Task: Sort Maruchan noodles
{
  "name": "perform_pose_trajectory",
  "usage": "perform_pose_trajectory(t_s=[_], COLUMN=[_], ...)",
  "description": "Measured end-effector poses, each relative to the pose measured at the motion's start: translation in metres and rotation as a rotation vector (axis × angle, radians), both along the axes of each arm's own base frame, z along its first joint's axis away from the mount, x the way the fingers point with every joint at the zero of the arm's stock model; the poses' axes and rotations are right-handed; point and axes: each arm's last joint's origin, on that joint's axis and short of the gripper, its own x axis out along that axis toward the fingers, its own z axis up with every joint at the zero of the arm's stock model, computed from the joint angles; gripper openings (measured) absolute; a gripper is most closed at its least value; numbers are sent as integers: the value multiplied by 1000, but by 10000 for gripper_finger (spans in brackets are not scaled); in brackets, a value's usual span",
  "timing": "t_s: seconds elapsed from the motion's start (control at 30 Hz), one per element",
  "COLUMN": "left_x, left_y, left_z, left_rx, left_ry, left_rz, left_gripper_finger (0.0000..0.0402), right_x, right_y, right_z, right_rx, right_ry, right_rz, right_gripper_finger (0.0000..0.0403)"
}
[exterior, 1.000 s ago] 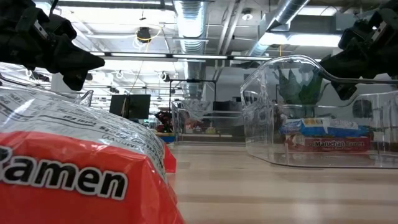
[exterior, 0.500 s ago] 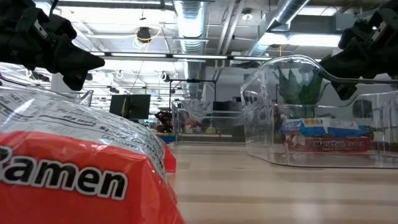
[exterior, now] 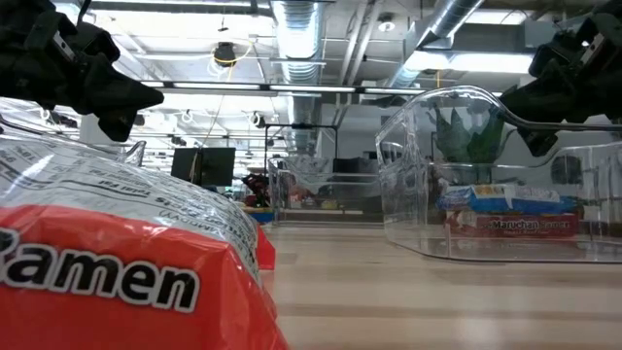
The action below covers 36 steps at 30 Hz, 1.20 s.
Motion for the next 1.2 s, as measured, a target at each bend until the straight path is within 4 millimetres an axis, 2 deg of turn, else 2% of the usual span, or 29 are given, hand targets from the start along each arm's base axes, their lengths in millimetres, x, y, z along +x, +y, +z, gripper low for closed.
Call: perform_pose_trajectory(t_s=[1.13,1.2], left_x=[0,0], left_y=[0,0], left_z=[0,0], left_rx=[-1,-42], left_ry=[0,-7], left_rz=[1,15], left_gripper_finger=[0,0], right_x=[0,0], right_y=[0,0], right_z=[0,0], right_rx=[0,0], right_ry=[0,0], right_rz=[1,0], right_gripper_finger=[66,66])
